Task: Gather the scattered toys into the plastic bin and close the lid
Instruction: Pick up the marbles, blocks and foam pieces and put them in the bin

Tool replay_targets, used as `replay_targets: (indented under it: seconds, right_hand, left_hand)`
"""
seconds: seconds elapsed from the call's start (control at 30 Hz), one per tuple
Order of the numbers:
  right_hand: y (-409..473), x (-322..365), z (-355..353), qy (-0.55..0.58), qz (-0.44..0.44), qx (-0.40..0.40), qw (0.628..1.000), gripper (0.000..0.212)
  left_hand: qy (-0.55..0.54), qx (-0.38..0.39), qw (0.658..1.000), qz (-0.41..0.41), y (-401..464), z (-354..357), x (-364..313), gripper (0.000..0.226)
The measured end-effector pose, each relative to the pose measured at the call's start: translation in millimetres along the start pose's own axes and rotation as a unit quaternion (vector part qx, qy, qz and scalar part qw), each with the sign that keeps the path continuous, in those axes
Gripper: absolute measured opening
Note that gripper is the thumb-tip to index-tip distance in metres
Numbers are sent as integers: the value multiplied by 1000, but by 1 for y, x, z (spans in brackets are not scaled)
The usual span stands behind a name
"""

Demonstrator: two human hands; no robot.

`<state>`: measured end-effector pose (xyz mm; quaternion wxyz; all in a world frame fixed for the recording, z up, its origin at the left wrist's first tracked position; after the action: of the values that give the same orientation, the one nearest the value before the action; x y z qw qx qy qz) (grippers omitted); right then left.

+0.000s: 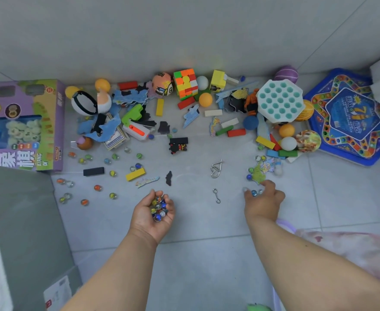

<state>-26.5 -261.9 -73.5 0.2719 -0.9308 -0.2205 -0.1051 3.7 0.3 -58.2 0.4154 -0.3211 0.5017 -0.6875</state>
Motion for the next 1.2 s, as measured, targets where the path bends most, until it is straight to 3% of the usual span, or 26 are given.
replay_targets:
  seconds: [0.17,0.33,0.53,0.63,0.7,0.73,0.87,0.93,1.07,1.2]
  right_hand:
    - [-1,14,8,-25,-68,6,997,11]
    - [-13,34,25,-100,-117,80,985,19]
    - [-59,72,40,-47,-187,172,966,29]
    - [-108,106,49,-84,-370,225,897,24]
    - [-136,119,50,-159,-492,161,840,27]
    - [-144,122,48,-185,-531,127,817,28]
    - [-152,126,44,-156,-602,138,771,35]
    - [-146,128,34,-76,-584,109,801,38]
    - [-107,110,26,90,-332,89,935,34]
    - [-88,65,41,-2,-253,116,961,15]
  left_hand:
    - [4,-7,1000,0,3,3,3,26]
    - [6,-10,1000,1,6,8,5,25]
    - [35,-12,999,-1,10,8,8,24]
    - [87,9,996,-10,11,7,9,25]
    - [107,49,992,-40,4,9,9,30]
    - [109,70,990,-50,0,10,8,34]
    - [118,111,986,-46,-6,14,-3,25]
    - [100,127,986,-49,-4,14,-9,16]
    - [67,191,978,-50,-7,21,-28,22]
    - [70,214,974,-27,-15,20,-57,34]
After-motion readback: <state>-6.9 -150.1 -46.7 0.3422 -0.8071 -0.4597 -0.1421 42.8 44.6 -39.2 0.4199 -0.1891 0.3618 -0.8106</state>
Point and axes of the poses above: each hand's wrist, its own y-axis towards the middle knuckle, its own z-axis out of the palm, x = y × z, the point moved 4 cm from there along y, towards the middle knuckle, and after that the axes turned 7 degrees about -y, right-handed, at the moved point
